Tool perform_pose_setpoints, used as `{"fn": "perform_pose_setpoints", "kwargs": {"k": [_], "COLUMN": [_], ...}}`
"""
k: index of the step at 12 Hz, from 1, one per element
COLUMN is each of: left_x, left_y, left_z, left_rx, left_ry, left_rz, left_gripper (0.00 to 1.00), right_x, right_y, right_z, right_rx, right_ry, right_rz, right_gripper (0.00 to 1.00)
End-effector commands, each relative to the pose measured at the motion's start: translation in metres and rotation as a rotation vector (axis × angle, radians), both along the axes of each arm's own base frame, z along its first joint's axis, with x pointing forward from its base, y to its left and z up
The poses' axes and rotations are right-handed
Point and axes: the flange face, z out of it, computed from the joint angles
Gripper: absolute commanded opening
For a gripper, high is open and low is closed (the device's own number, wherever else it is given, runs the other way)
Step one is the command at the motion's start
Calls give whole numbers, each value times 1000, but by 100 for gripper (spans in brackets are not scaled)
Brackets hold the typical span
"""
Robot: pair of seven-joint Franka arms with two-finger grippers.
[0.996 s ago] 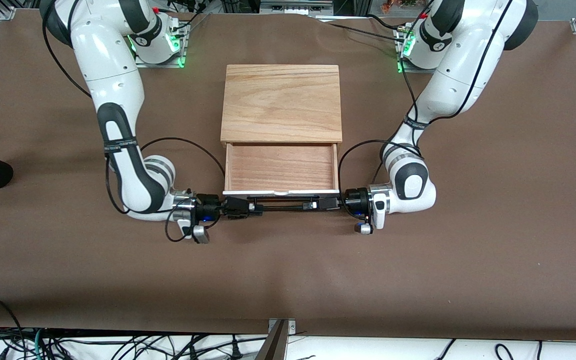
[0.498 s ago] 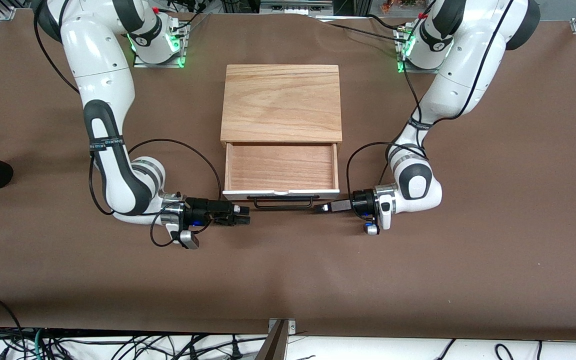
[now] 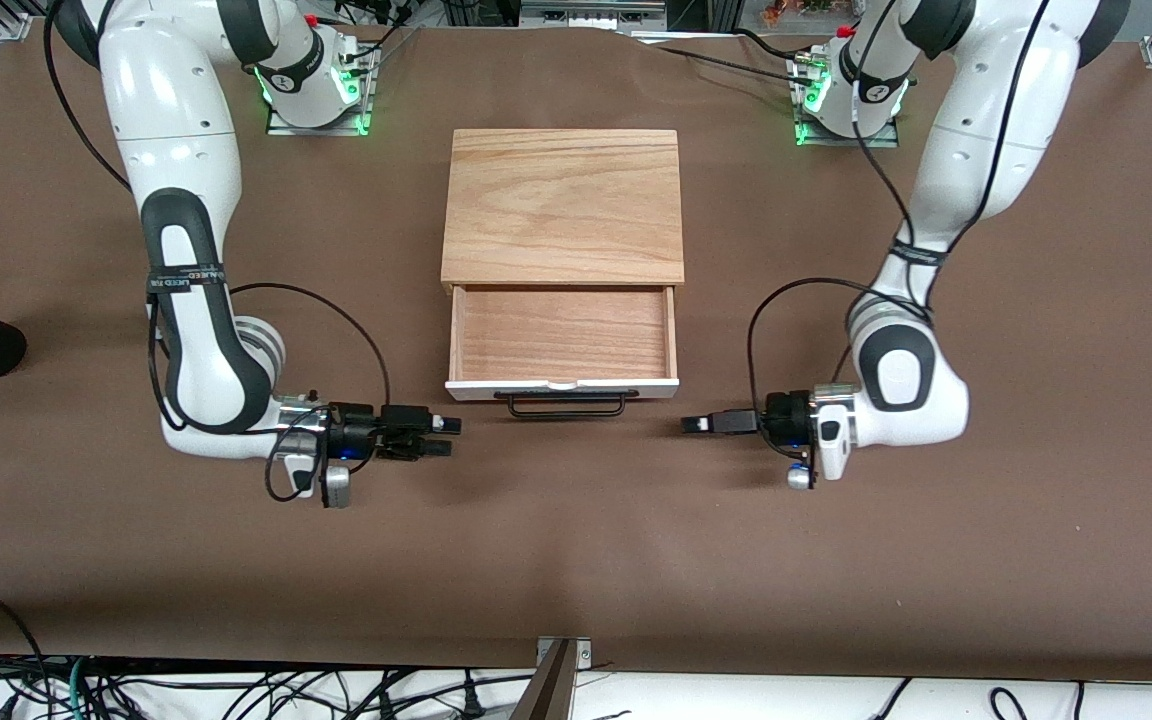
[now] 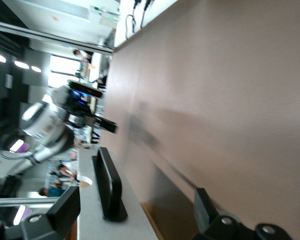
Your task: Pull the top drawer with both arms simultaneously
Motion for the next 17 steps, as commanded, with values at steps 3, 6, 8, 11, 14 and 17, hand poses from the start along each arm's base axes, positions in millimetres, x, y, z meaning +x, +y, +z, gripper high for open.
{"fn": "perform_pose_setpoints", "kwargs": {"k": [3,6,8,11,14,17], "left_x": [-18,-50,-70,-99,-123,-140], "left_y": [27,52,75,99,120,122], "left_z": [101,177,220,278,321,348], "left_rx": [260,524,643,832,956,1089], "left_ry": [-74,-115,-115,-143,-115,-37], "left_rz": [-119,-238,-328,-430,-457,-398], "left_gripper": [100,100,100,100,100,100], "right_x": [10,15,17,23,24,18], "right_y": [-58,-90,-111,-133,-160,-178], "right_z": [29,54,69,90,111,149], "right_rx": [-321,-513,-637,-820,-959,-1124], "right_ry": [-64,-79,-44,70,168,150], "right_rz": [132,177,158,35,-104,-106], "right_gripper": [100,100,100,100,100,100]}}
